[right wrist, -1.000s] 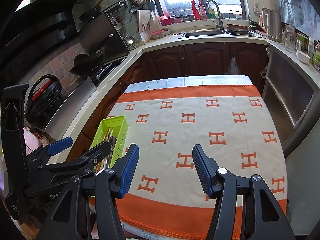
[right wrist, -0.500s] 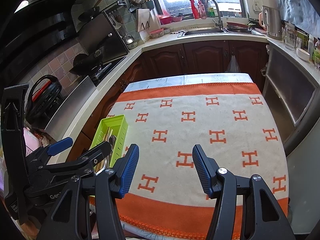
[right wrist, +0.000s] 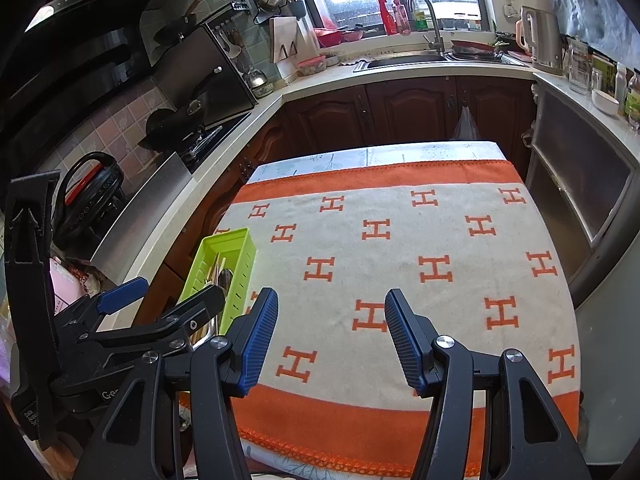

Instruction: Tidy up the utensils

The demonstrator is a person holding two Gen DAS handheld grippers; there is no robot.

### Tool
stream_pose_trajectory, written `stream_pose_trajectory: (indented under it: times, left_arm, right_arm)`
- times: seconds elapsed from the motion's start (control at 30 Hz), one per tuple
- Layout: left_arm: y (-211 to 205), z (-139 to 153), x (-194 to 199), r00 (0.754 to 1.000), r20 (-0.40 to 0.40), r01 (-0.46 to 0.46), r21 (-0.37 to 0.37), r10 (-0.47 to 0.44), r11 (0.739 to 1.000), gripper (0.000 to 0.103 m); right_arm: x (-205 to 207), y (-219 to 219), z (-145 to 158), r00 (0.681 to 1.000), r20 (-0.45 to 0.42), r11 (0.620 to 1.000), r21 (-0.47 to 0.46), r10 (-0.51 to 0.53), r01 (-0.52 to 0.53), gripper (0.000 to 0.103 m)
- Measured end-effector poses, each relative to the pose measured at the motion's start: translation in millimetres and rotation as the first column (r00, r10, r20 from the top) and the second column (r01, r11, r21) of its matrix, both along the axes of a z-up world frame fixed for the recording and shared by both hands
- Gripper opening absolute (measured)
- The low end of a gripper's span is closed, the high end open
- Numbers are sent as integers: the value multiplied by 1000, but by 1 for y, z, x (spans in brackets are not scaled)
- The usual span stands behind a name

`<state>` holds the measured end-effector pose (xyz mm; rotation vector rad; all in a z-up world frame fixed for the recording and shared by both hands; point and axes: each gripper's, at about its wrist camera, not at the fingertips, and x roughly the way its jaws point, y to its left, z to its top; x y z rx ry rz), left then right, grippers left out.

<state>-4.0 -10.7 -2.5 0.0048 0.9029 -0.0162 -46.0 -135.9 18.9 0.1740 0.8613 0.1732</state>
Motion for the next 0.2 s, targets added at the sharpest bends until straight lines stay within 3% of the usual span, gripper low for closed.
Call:
stream_pose_trajectory:
  times: [0.2]
  left_arm:
    - [-1,-1,1,1000,-8,2,-1,-2,1000,102]
  right_arm:
    - [1,-1,0,1000,-4,1000,3,-3,3,57]
